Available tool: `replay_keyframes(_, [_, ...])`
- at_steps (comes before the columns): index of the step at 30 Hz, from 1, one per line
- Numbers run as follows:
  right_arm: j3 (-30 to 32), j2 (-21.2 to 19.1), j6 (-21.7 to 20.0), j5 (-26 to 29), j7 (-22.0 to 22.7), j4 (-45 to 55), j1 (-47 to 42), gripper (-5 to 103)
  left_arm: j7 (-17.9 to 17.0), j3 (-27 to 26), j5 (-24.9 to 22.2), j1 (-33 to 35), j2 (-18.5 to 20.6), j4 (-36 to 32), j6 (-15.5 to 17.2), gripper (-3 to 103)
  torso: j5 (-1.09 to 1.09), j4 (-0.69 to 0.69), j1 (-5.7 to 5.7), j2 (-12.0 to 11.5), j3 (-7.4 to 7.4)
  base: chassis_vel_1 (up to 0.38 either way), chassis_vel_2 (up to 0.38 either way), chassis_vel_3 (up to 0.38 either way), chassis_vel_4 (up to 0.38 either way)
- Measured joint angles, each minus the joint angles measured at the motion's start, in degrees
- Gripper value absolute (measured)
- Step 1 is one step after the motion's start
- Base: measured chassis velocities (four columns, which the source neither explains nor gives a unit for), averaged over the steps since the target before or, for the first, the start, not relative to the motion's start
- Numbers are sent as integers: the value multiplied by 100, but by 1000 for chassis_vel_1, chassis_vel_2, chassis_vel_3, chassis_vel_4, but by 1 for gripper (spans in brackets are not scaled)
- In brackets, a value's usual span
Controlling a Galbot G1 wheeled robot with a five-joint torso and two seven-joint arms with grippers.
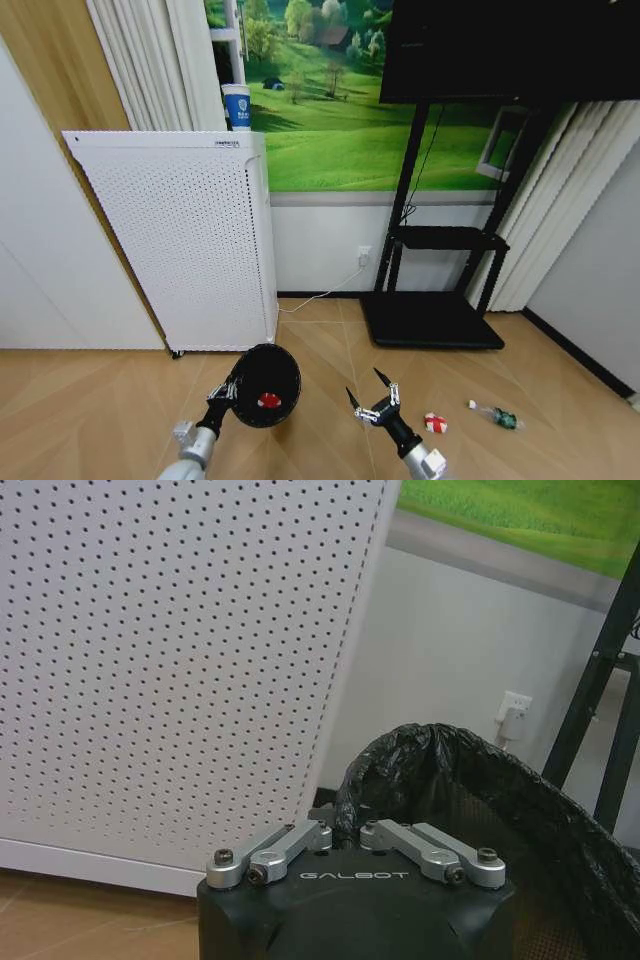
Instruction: Pick up the trash bin and place the garbage on the floor into it.
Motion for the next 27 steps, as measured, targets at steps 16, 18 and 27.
replay_keyframes(16, [-25, -6, -198, -965, 566, -534, 334, 100, 14, -71, 36, 85, -10, -50, -7, 6, -1, -1, 1, 0, 0, -113, -114, 86, 107])
replay_keyframes(18, [-52, -45, -530, -1226, 790, -856, 590, 100, 25, -165, 87, 140, -25, -54, -22, 6, 0, 0, 0, 0, 0, 56, 63, -73, -63])
replay_keyframes(27, [24, -499, -936, -1771, 1000, -2350, 1427, 100, 94, -613, 70, 315, -33, -119, -62, 6, 1, 0, 1, 0, 0, 6, 7, 2, -7])
